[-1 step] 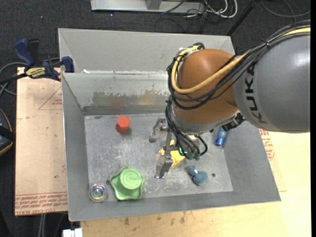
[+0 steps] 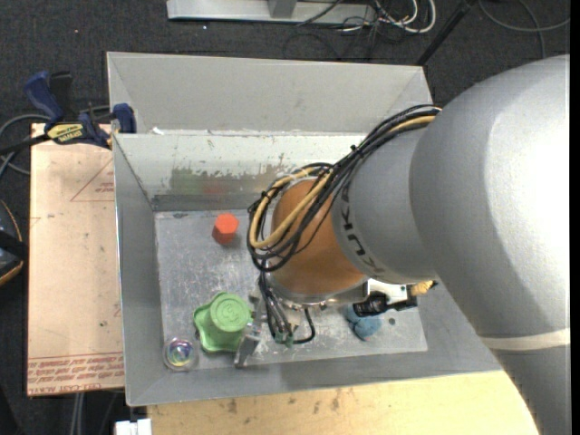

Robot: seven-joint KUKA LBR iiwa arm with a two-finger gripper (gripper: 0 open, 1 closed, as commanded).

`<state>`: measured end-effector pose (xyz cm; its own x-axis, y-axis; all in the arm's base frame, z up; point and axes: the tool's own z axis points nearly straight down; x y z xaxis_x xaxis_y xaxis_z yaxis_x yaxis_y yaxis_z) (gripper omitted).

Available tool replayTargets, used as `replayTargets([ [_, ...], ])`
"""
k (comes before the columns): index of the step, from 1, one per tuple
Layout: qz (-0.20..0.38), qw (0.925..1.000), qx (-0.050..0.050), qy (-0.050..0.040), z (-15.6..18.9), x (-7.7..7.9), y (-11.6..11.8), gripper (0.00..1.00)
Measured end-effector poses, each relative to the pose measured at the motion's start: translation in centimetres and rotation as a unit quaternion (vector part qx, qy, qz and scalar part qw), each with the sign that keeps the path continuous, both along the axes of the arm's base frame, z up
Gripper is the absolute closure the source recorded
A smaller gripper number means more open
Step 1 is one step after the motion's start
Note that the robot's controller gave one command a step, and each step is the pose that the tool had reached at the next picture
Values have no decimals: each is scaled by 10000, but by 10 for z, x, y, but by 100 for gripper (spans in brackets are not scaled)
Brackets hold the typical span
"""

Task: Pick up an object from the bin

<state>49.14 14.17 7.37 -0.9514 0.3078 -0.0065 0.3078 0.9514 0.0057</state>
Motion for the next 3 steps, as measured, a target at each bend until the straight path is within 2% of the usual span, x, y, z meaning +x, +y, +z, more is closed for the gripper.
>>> replayTargets([
  [1, 214, 9998, -2, 23, 27, -6, 34, 0],
  [2, 375, 9993, -18, 44, 26, -11, 32, 0],
  [3, 34, 10000, 19, -21, 1, -9, 25, 0],
])
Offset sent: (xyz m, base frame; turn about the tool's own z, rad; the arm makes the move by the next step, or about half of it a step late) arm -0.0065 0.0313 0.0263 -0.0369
